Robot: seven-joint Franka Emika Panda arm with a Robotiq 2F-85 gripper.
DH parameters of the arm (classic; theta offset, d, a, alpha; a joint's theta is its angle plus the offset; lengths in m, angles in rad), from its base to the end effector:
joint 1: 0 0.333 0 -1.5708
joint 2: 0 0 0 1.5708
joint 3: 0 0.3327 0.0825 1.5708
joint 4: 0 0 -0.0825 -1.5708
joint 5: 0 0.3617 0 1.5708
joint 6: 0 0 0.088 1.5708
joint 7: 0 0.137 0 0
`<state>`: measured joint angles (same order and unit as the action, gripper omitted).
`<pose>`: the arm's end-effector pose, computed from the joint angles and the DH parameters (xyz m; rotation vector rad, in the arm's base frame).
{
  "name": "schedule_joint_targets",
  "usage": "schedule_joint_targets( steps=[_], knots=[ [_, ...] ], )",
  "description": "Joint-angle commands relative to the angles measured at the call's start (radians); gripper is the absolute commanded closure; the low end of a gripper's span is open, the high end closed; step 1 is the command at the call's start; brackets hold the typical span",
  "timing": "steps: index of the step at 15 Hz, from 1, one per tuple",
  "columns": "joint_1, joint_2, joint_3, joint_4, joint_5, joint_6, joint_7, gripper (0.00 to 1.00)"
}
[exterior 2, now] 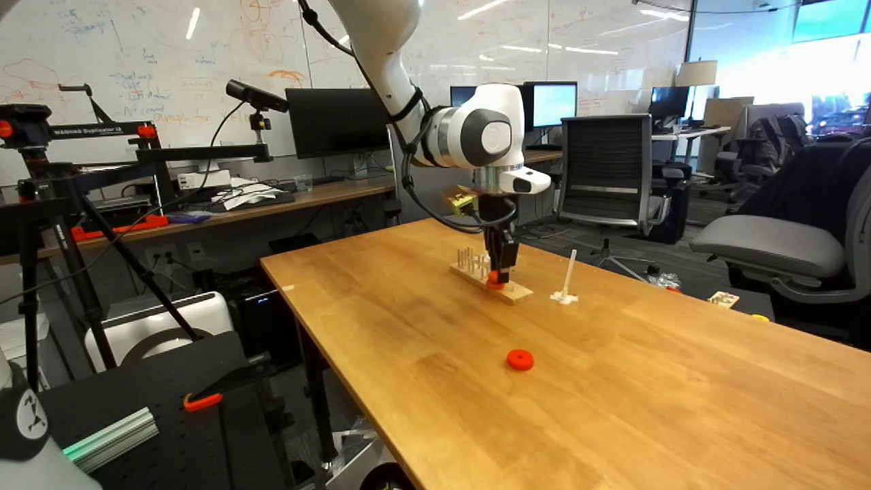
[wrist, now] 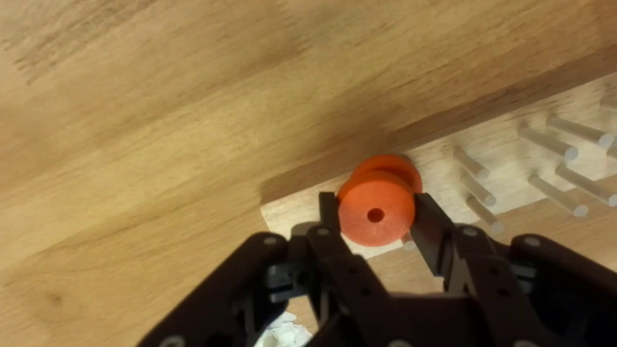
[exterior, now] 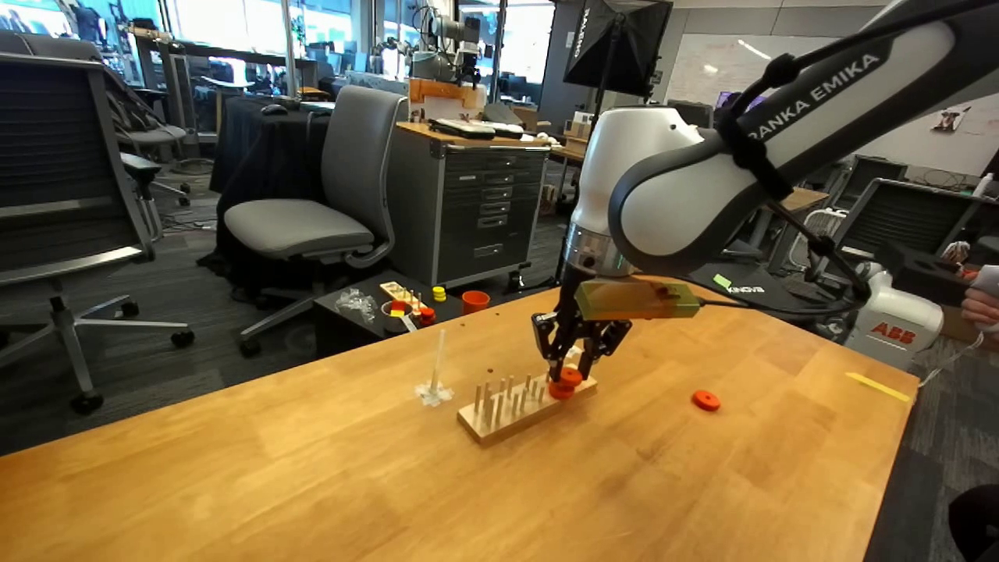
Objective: Pick up the orange object, hang it through its center hole on the object, pick up the second orange object and hang it on top of the first orange object
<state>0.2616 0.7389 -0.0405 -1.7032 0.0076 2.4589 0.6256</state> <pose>0.6545 0.1498 0.1646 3.0659 -0.6208 0.0392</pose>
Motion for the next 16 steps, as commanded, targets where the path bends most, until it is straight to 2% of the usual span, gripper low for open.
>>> schedule_joint_targets(
  steps=[1,16],
  knots=[
    [0.011,0.027,-0.01,0.062,0.003,-0.043,0.01,0.82],
    [-0.036,0.07,0.016,0.141,0.04,-0.103,-0.043,0.82]
  ],
)
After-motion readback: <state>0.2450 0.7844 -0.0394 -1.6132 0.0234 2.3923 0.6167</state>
